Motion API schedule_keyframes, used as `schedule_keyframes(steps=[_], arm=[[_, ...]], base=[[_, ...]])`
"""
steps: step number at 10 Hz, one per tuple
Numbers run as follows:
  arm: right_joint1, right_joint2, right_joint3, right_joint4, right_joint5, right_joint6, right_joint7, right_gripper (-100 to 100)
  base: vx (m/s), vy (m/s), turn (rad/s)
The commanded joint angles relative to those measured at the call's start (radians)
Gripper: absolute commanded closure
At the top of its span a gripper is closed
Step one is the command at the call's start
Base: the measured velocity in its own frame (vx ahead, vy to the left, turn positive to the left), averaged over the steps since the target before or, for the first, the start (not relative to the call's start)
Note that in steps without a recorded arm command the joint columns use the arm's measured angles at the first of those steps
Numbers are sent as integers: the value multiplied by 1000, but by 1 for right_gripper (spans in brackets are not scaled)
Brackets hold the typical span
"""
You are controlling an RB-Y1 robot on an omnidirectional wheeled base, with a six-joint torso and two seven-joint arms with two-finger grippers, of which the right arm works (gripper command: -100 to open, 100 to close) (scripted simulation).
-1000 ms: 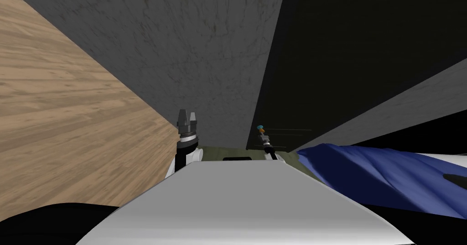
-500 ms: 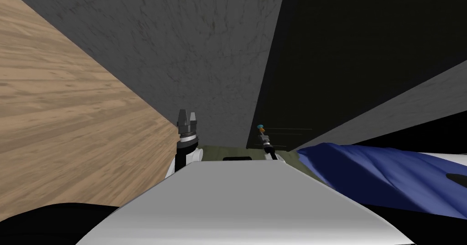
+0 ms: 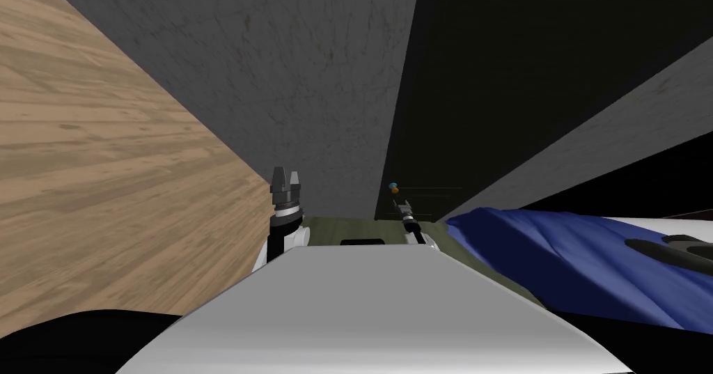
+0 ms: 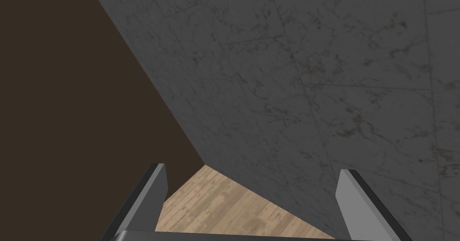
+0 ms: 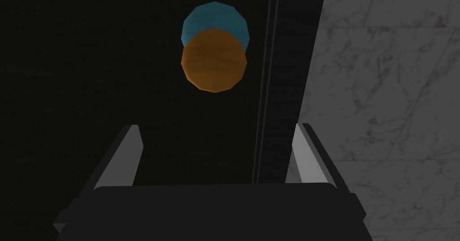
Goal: Pull the door open
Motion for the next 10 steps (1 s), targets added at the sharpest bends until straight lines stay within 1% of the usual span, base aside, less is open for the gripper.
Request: schedule_keyframes(steps=[1,2,3,4,6,7,10], arm=[[1,-5,3,-6,2,0,-4,-100],[1,-4,2,-5,1,0,-3,-100],[6,-13,-8,2,-7,-9,-6,-100],[8,-16,-11,5,-9,-12,-7,-100],[12,-26,-21,12,-18,-22,-9,-100],[17,-35,-32,20,-26,-32,-12,-100],[26,-52,-50,34,-41,-49,-16,-100]], base=[[-188,-2,-20],[-83,-2,-6],[112,-3,105],[150,17,99],[202,-6,86],[225,19,151],[194,-10,96]])
